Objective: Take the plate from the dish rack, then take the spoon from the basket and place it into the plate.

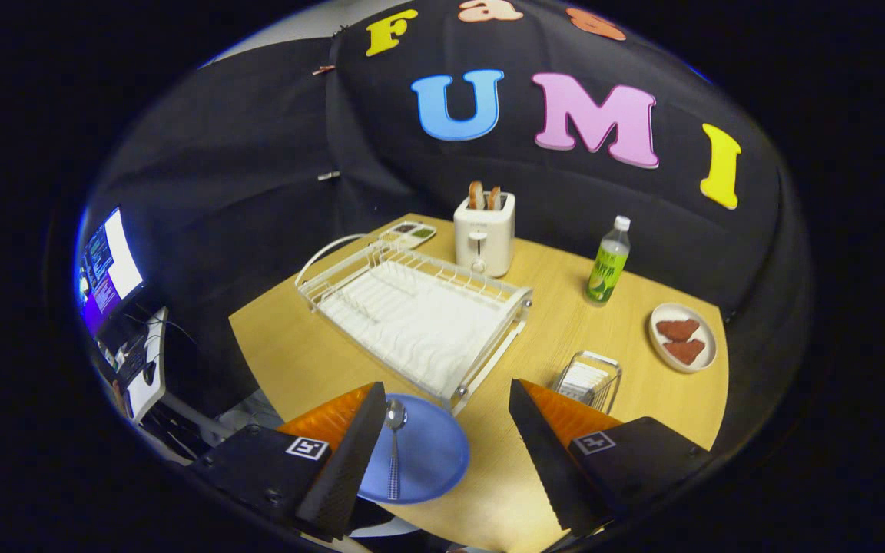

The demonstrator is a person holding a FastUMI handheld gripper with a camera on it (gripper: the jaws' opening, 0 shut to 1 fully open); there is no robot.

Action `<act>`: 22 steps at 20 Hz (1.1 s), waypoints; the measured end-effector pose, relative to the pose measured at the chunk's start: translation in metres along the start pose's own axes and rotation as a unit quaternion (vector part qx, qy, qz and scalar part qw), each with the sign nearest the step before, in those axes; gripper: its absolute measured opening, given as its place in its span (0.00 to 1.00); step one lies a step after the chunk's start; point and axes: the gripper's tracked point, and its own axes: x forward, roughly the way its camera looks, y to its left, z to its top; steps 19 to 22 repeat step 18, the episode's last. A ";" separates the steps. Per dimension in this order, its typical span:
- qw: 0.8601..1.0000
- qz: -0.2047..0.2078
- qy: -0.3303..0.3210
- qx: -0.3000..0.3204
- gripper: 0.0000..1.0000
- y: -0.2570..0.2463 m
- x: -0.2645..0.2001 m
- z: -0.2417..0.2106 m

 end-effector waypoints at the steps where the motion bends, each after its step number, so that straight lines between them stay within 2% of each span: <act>1: 1.000 -0.006 -0.019 -0.005 0.99 -0.004 -0.006 0.019; 9: 0.988 -0.039 -0.144 -0.032 0.98 -0.024 -0.067 0.130; 18: 0.969 -0.070 -0.236 -0.032 0.96 -0.039 -0.118 0.198; 22: 0.969 -0.070 -0.236 -0.032 0.96 -0.039 -0.118 0.198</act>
